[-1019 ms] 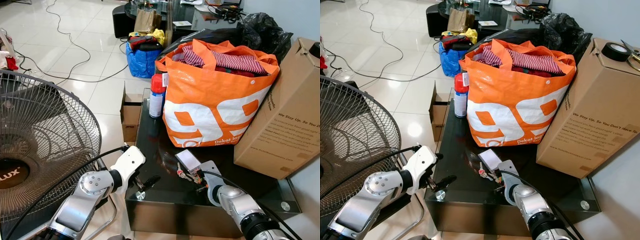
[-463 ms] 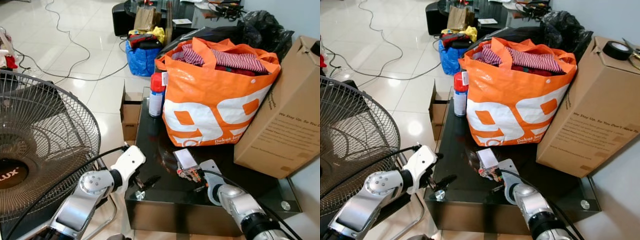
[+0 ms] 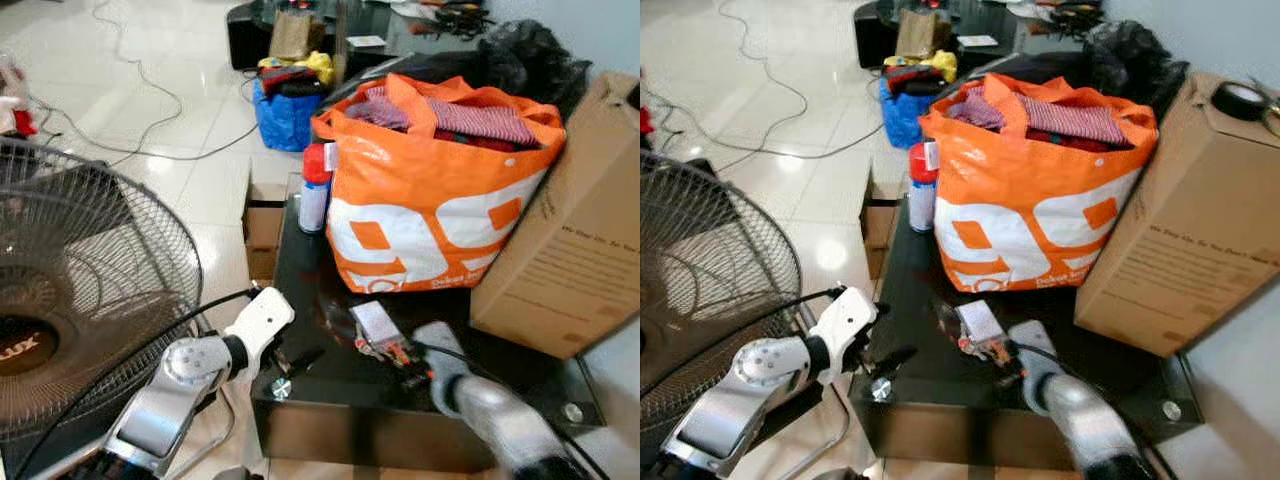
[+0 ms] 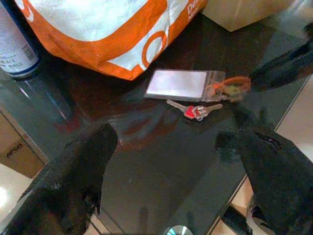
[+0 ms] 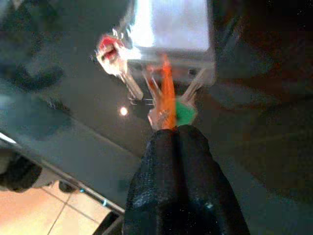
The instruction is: Hang keys on a hook
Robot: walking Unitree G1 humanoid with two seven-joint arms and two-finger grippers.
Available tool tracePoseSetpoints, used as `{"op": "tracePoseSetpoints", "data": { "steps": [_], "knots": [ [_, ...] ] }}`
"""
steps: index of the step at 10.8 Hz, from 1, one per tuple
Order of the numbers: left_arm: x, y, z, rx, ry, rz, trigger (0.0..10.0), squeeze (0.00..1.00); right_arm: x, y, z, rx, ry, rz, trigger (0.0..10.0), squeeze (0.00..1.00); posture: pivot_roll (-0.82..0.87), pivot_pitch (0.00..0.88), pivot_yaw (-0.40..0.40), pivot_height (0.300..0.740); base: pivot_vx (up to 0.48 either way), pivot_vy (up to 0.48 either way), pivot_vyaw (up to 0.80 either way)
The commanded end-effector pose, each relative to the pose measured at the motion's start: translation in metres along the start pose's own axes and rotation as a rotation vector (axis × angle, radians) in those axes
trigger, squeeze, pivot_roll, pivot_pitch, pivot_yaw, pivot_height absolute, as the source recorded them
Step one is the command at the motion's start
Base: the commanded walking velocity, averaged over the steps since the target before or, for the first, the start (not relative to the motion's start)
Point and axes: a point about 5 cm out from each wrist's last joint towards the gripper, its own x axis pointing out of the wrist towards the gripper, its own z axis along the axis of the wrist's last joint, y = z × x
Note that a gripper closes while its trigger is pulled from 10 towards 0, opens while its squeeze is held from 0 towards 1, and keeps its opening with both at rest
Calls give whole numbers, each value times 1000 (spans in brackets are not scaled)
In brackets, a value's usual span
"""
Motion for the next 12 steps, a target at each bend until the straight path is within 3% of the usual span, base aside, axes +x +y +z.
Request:
{"op": "tracePoseSetpoints", "data": {
  "steps": [1, 2, 3, 5, 6, 7, 12],
  "knots": [
    [1, 0, 1, 10, 1, 0, 10000, 0, -12, -6, 11, 11, -59, 6, 0, 0, -98, 0, -77, 740, 0, 0, 0],
    [1, 0, 0, 10, 0, 1, 10000, 0, -17, -5, 14, 16, -85, 20, 0, 0, -100, 0, -75, 740, 0, 0, 0],
    [2, 3, 3, 17, -13, 14, 10000, 0, -42, -3, 30, 66, -213, 56, 0, 0, -105, 0, -71, 740, 0, 0, 0],
    [5, 6, 6, 18, -27, 22, 10000, 0, -55, 4, 39, 88, -281, 63, 0, 0, -122, 0, -59, 740, 0, 0, 0],
    [8, 5, 8, 19, -31, 17, 10000, 0, -49, 6, 34, 41, -227, 8, 10000, 0, -126, 0, -57, 740, 0, 0, 0],
    [10, 5, 8, 21, -33, 14, 10000, 0, -37, 7, 29, 21, -164, -40, 10000, 1000, -125, 0, -58, 740, 0, 0, 0],
    [7, -2, 1, -7, 2, -36, 10000, 0, 17, 17, 24, 87, -57, -26, 10000, 1000, -116, 0, -91, 740, 0, 0, 0]
  ]
}}
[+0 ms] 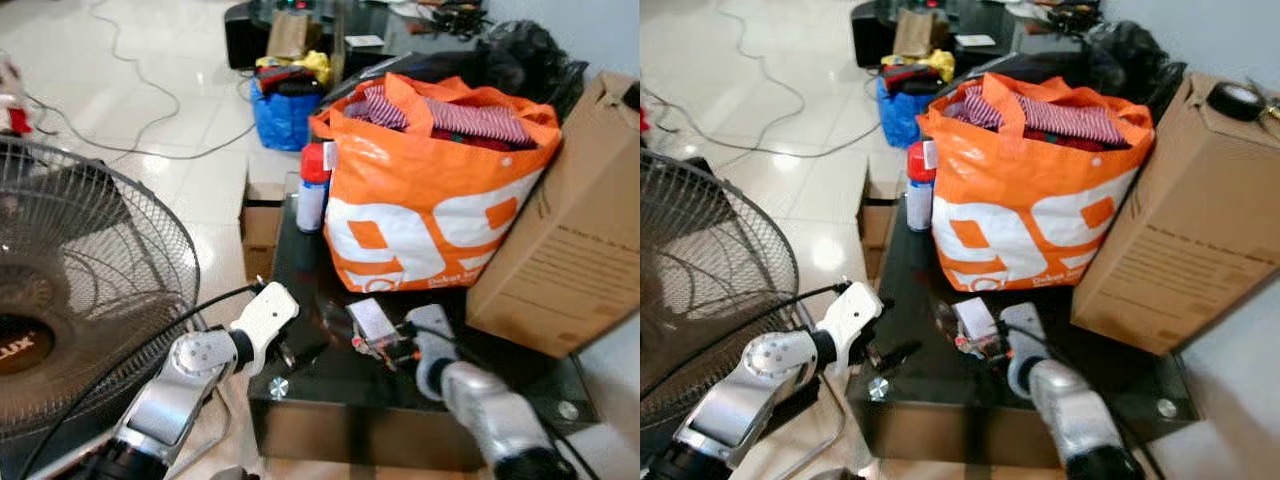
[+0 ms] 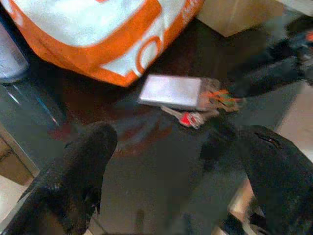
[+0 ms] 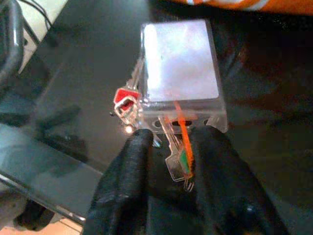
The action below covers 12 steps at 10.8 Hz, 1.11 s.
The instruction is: Hang keys on a hook
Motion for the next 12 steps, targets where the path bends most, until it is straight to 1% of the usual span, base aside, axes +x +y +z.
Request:
{"op": "tracePoseSetpoints", "data": {
  "steps": [1, 2, 3, 6, 7, 8, 9, 10, 11, 12],
  "knots": [
    [-2, -4, -1, -1, 8, -21, 10000, 0, 4, -2, -4, -29, 27, 0, 10000, 1000, -109, 0, -94, 740, 0, 0, 0],
    [-2, -4, -1, -1, 9, -22, 10000, 0, 7, -4, -5, -39, 35, -10, 10000, 1000, -106, 0, -94, 740, 0, 0, 0],
    [-3, -3, 0, 2, 11, -25, 10000, 0, 11, -8, -7, -54, 42, -49, 10000, 0, -103, 0, -93, 740, 0, 0, 0],
    [-2, -4, 1, 10, 13, -41, 10000, 0, 14, -16, -19, -58, 101, -99, 10000, 0, -114, 0, -83, 740, 0, 0, 0],
    [-2, -5, 1, 12, 13, -46, 10000, 0, 14, -17, -21, -51, 109, -98, 10000, 0, -115, 0, -81, 740, 0, 0, 0],
    [-2, -5, 1, 13, 13, -48, 10000, 0, 14, -18, -22, -53, 114, -86, 8863, 0, -116, 0, -80, 740, 0, 0, 0],
    [-2, -5, 1, 14, 12, -51, 10000, 0, 13, -19, -22, -49, 108, -71, 3765, 0, -119, 0, -78, 740, 0, 0, 0],
    [-1, -5, 2, 17, 11, -53, 10000, 0, 13, -20, -21, -44, 103, -69, 2235, 0, -120, 0, -78, 740, 0, 0, 0],
    [-1, -5, 3, 19, 8, -55, 10000, 0, 13, -21, -21, -40, 100, -69, 1608, 0, -120, 0, -78, 740, 0, 0, 0],
    [0, -5, 3, 20, 6, -56, 10000, 0, 14, -20, -20, -40, 96, -61, 1804, 0, -120, 0, -80, 740, 0, 0, 0]
  ]
}}
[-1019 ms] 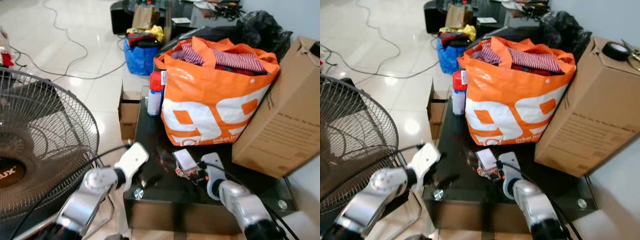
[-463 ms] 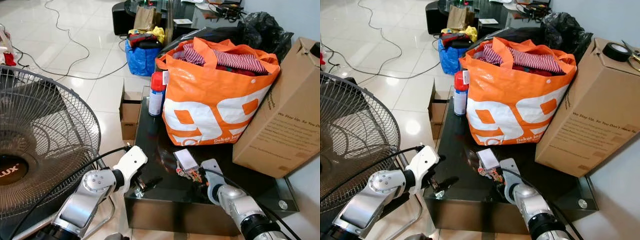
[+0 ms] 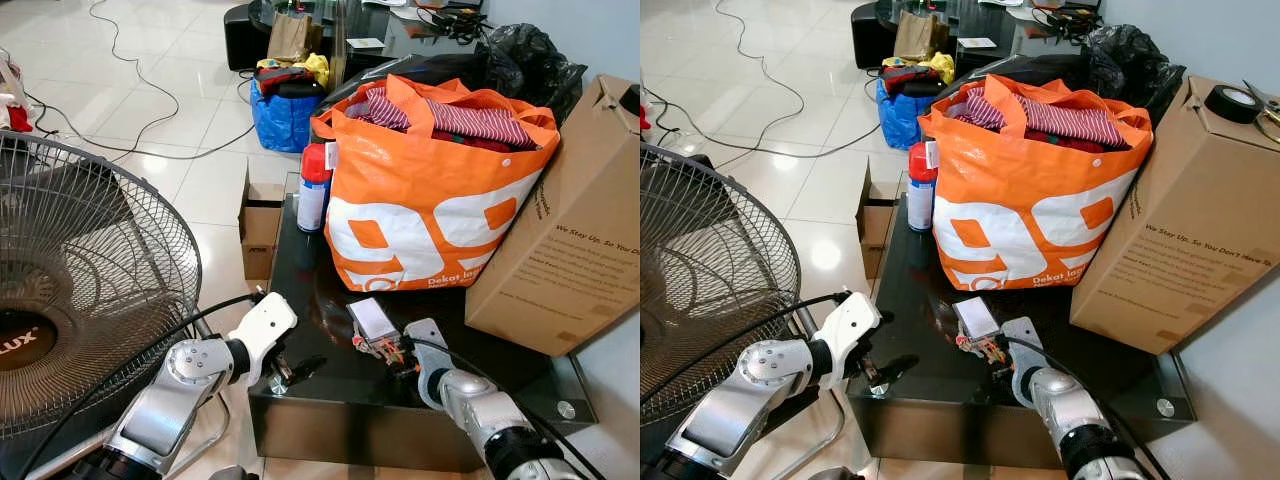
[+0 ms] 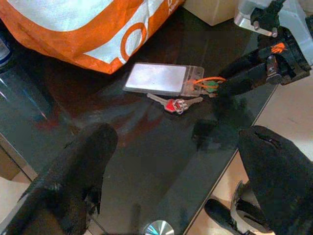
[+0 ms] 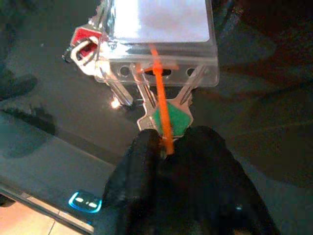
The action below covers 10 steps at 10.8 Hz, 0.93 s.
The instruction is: Hang keys on a hook
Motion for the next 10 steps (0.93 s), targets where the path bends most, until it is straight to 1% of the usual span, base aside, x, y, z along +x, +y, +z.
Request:
{"op": "tracePoseSetpoints", "data": {
  "steps": [1, 2, 3, 4, 6, 7, 8, 10],
  "knots": [
    [2, -1, 6, 23, -14, -12, 10000, 0, -1, -4, 3, 7, -14, -4, 1882, 0, -120, 0, -80, 740, 0, 0, 0],
    [2, -1, 6, 22, -14, -12, 10000, 0, 0, -2, 4, 7, -16, 3, 1686, 0, -120, 0, -81, 740, 0, 0, 0],
    [2, -1, 6, 22, -14, -14, 10000, 0, 0, 0, 4, 8, -19, 9, 1020, 0, -121, 0, -80, 740, 0, 0, 0],
    [2, 0, 6, 22, -13, -15, 10000, 0, 1, 0, 4, 9, -18, 10, 0, 0, -120, 0, -80, 740, 0, 0, 0],
    [2, 1, 6, 25, -12, -9, 10000, 0, 1, -1, 3, 21, -21, 9, 0, 0, -113, 0, -79, 740, 0, 0, 0],
    [2, 3, 7, 26, -15, 4, 10000, 0, -1, -4, 5, 38, -40, 3, 0, 0, -109, 0, -80, 740, 0, 0, 0],
    [1, 7, 9, 25, -30, 41, 10000, 0, -8, -9, 9, 59, -82, -2, 0, 0, -106, 0, -72, 740, 0, 0, 0],
    [0, 18, 20, 10, -96, 115, 10000, 0, -30, -20, 11, 85, -173, -19, 0, 0, -104, 0, -53, 740, 0, 0, 0]
  ]
}}
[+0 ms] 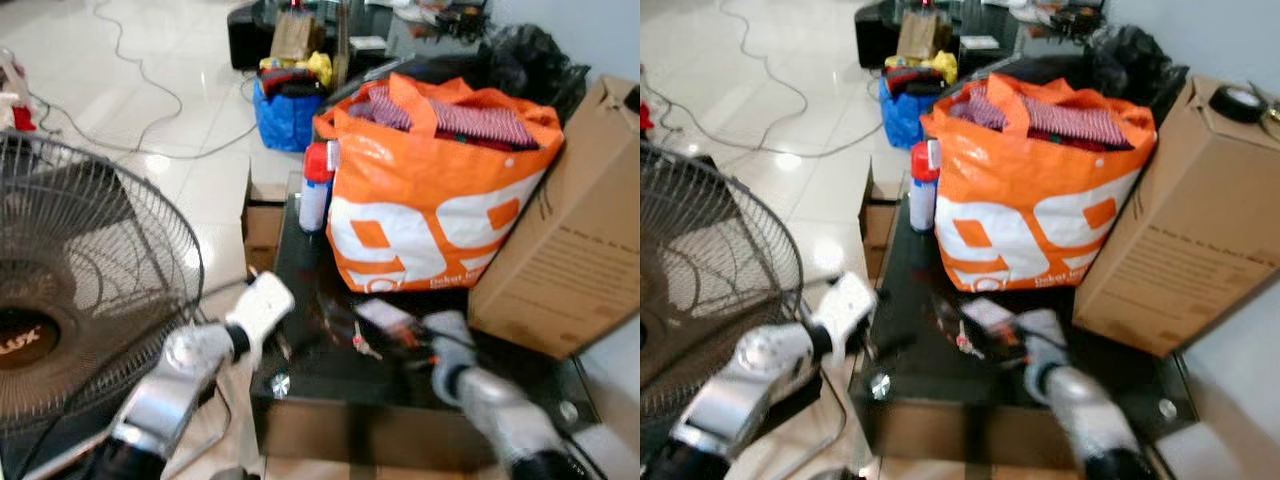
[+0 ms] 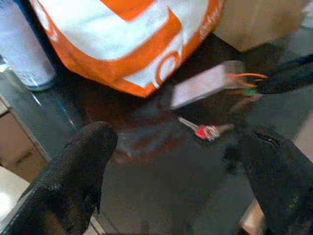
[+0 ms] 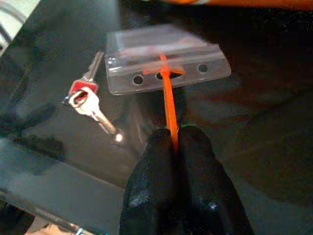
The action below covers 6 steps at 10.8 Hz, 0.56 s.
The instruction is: Hang keys on a hook
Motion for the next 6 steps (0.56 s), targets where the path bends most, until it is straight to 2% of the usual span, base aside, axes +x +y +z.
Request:
{"op": "tracePoseSetpoints", "data": {
  "steps": [1, 2, 3, 4, 5, 6],
  "knots": [
    [1, 5, 9, 6, -38, 22, 10000, 0, -6, -2, 8, 3, -33, 2, 0, 0, -101, 0, -35, 740, 0, 0, 0],
    [-1, 17, 21, 3, -100, 109, 10000, 0, -30, 0, 13, -25, -87, 32, 0, 0, -99, 0, -16, 740, 0, 0, 0],
    [-3, 22, 27, 7, -127, 160, 10000, 0, -41, 1, 20, -40, -121, 26, 0, 0, -95, 0, -13, 740, 0, 0, 0],
    [-8, 30, 37, 31, -169, 256, 10000, 0, -62, 2, 34, -9, -200, -20, 0, 0, -87, 0, -16, 740, 0, 0, 0],
    [-13, 33, 42, 19, -201, 319, 10000, 0, -73, 9, 39, 20, -238, -42, 0, 0, -78, 0, -25, 740, 0, 0, 0],
    [-18, 35, 45, 4, -222, 373, 10000, 0, -78, 17, 41, 34, -262, -61, 0, 0, -61, 0, -36, 740, 0, 0, 0]
  ]
}}
